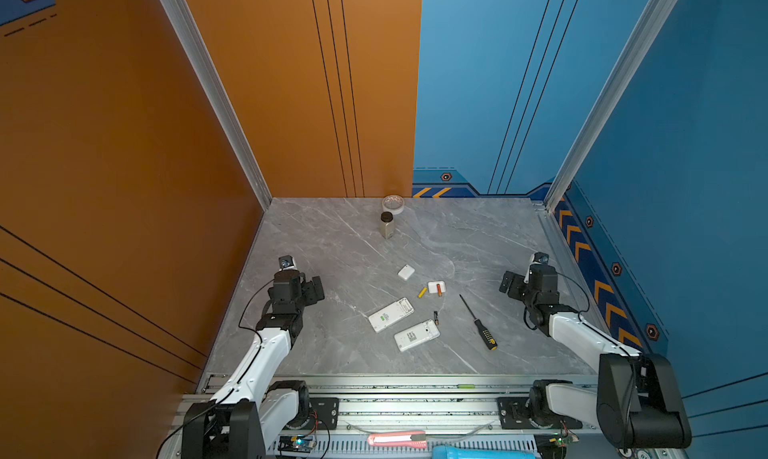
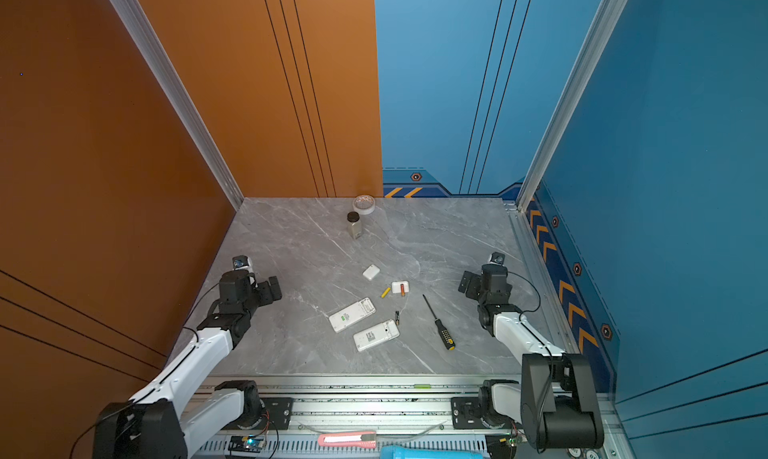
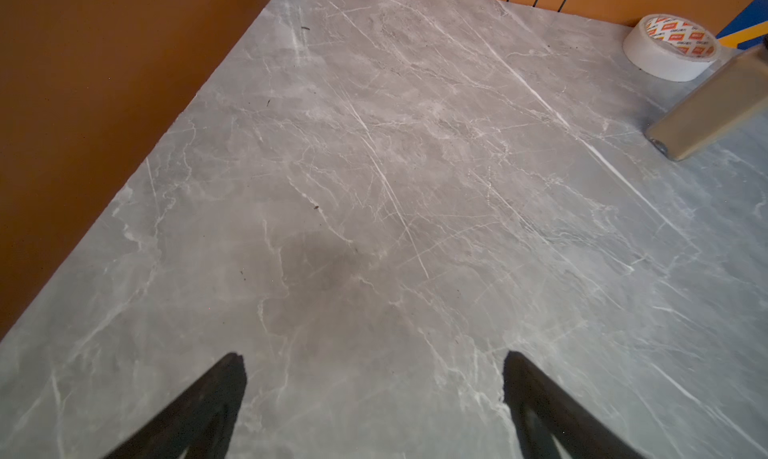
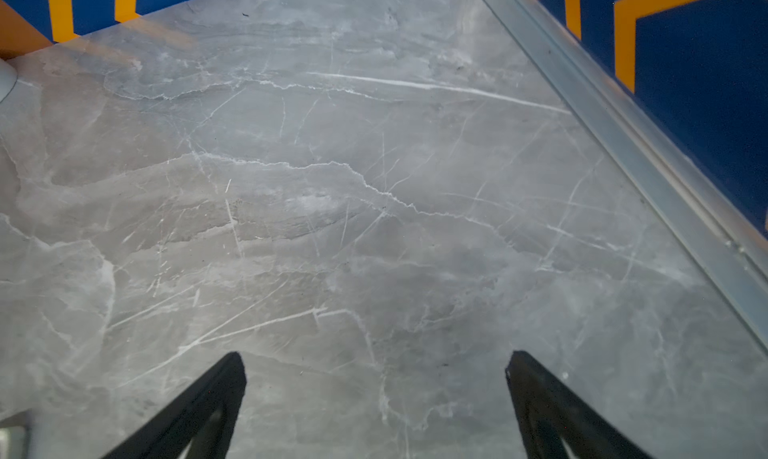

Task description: Unload the batteries from the remote control

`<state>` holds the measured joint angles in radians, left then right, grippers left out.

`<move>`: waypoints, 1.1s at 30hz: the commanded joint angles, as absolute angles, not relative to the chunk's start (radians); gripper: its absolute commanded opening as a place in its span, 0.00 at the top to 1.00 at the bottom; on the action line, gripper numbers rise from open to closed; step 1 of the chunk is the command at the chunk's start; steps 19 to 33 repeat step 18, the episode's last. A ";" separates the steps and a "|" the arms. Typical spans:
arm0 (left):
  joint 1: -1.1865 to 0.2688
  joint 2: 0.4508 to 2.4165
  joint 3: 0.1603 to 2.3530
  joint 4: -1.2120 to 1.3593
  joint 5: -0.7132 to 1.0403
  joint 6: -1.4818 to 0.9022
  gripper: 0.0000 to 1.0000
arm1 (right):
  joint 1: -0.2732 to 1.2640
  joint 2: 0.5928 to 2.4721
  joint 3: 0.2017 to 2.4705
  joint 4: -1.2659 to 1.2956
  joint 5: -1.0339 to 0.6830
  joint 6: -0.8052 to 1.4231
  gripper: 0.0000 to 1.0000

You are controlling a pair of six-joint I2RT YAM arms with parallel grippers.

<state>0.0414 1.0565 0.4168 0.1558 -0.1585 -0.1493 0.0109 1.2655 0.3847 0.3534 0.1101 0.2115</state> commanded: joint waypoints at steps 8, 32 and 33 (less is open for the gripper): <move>0.006 1.529 0.396 0.832 -0.083 -0.020 0.02 | 0.054 1.547 0.364 0.927 0.276 0.077 0.00; -0.020 1.554 0.384 0.898 -0.130 -0.003 0.02 | 0.048 1.529 0.362 0.898 0.282 0.089 0.00; -0.020 1.554 0.384 0.898 -0.130 -0.003 0.02 | 0.048 1.529 0.362 0.898 0.282 0.089 0.00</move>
